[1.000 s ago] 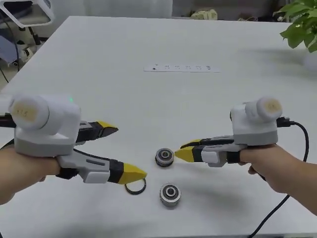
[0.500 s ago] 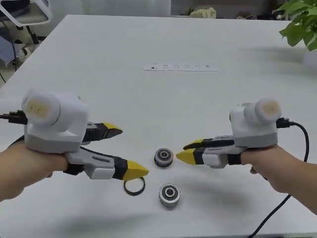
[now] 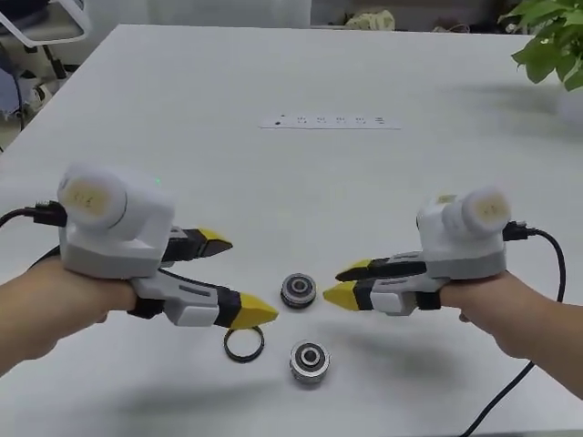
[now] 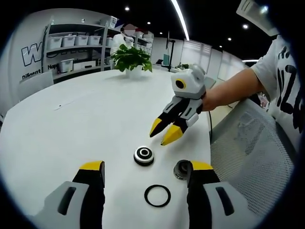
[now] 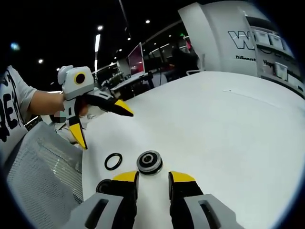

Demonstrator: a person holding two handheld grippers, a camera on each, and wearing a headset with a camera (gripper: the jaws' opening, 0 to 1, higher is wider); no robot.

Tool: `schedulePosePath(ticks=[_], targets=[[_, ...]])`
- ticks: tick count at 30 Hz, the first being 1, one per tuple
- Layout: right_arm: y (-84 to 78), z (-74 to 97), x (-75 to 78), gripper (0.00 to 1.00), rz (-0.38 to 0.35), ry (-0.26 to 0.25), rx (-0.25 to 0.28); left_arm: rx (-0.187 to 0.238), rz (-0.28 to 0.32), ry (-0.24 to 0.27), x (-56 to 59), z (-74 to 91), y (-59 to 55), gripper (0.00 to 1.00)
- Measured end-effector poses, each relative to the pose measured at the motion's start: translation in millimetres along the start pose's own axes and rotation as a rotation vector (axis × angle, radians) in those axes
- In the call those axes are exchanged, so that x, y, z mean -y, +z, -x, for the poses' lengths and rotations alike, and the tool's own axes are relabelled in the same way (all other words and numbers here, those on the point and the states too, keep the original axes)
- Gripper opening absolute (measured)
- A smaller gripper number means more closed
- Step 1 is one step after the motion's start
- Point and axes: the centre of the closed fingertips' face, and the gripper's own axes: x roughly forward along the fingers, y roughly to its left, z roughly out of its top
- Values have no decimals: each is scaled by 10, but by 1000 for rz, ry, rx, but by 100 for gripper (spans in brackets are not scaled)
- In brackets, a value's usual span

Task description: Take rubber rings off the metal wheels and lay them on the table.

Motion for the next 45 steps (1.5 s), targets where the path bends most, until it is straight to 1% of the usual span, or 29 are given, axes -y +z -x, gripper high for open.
schedulePosePath(ticks=[4, 8, 13, 21, 29, 32, 45], targets=[[-9, -16, -7, 23, 11, 4, -3, 2, 9, -12, 13, -43, 8, 66], [-27, -33, -11, 24, 30, 3, -10, 2, 4, -21, 21, -95, 29, 64], [-49, -51, -6, 26, 55, -2, -19, 1, 5, -28, 17, -160, 39, 60], [-76, -76, -12, 29, 83, -4, -27, -14, 1, -35, 24, -258, 15, 58], [-80, -94, -19, 30, 93, -3, -30, -22, -5, -27, -13, -329, 0, 55], [-76, -101, -22, 31, 95, -2, -28, -27, 2, -34, -15, -356, -14, 52], [-96, -116, -49, 31, 109, 4, -35, -42, -17, -53, 27, -464, -26, 44]])
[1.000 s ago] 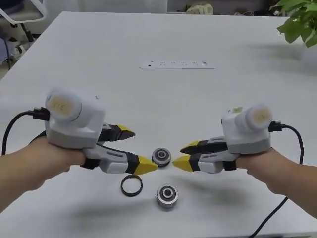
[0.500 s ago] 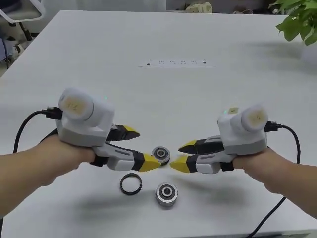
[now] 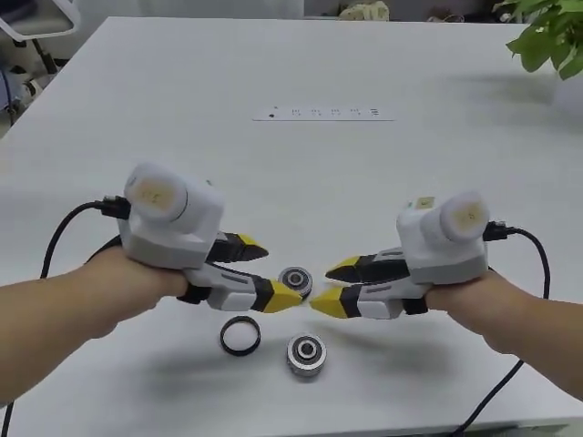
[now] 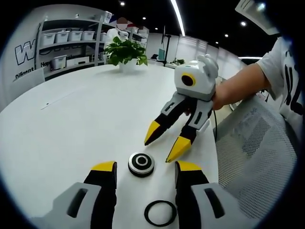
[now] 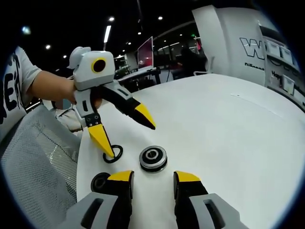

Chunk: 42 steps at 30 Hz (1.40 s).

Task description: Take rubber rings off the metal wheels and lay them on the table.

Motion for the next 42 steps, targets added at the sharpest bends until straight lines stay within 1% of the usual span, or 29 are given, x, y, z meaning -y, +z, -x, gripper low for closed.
schedulePosePath(ticks=[6, 8, 10, 17, 22, 25, 26, 30, 36, 38, 40, 42], targets=[[-10, -1, -3, 31, -4, 1, -1, -14, -8, -6, 6, -55, -22, 40], [-14, -1, -11, 31, -1, 3, -2, -34, -28, -12, 12, -75, -65, 36], [-21, -1, -11, 31, 5, 3, -6, -39, -26, -15, 7, -87, -91, 35], [-28, -7, -13, 31, 8, 4, -8, -34, -20, -14, -28, -127, -69, 31], [-40, -5, -10, 31, 13, 3, -11, -45, -32, -15, -39, -165, -88, 26], [-41, -4, -7, 31, 10, 3, -11, -45, -34, -18, -29, -182, -79, 25], [-42, -3, -6, 31, 11, 2, -11, -47, -45, -14, -35, -189, -75, 24], [-51, -4, -4, 31, 9, 2, -12, -49, -47, -14, -43, -208, -71, 19], [-63, -3, 1, 31, 8, 2, -13, -55, -67, -11, -53, -226, -82, 13], [-67, -3, 6, 31, 6, 1, -13, -55, -88, 0, -64, -228, -84, 12], [-69, -4, 6, 31, 6, 0, -13, -58, -124, 5, -73, -232, -93, 11], [-67, -5, 6, 31, 7, 0, -13, -59, -124, 7, -79, -233, -95, 10]])
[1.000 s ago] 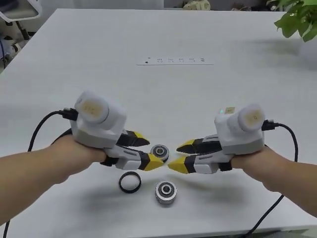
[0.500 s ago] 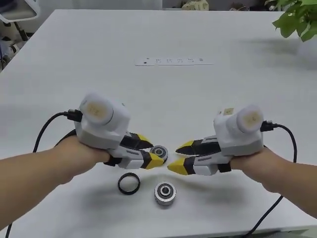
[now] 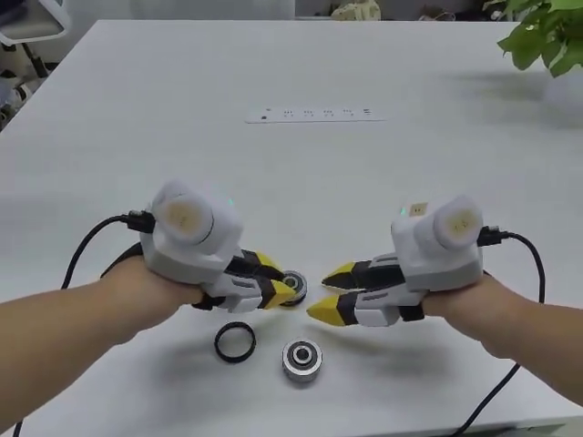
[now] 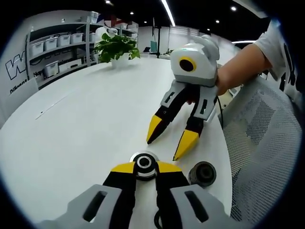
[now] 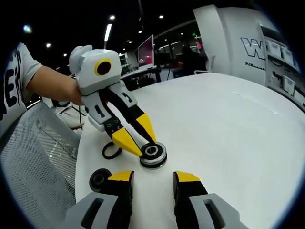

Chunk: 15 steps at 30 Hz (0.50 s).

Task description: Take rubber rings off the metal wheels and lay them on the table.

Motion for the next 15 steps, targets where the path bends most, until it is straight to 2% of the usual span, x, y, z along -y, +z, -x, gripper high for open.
schedulePosePath(ticks=[8, 15], targets=[[8, -13, -11, 31, 2, 0, 0, -11, -59, 28, -2, -15, 6, 8], [26, -26, -14, 31, 6, -2, 2, -12, -58, 36, -8, -18, 18, 8]])
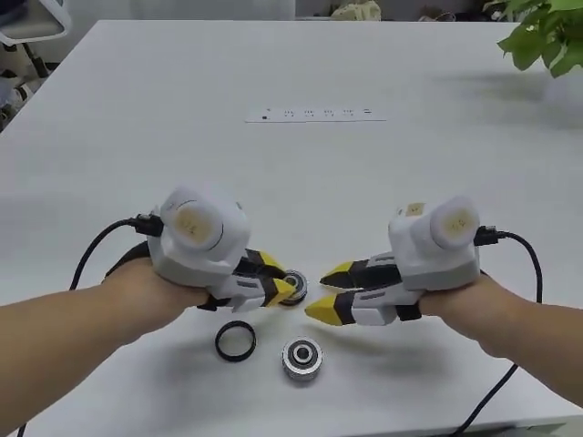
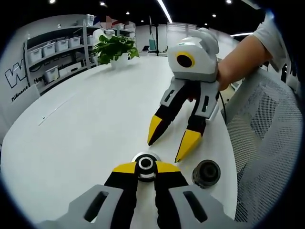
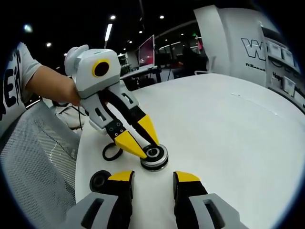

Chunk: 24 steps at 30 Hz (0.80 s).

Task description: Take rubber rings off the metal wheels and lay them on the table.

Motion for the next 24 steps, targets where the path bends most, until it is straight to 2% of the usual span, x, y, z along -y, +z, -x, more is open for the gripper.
schedulePosePath(ticks=[24], targets=[[110, -207, -30, 30, 68, -4, -3, -7, 2, 17, 10, -11, -2, 7]])
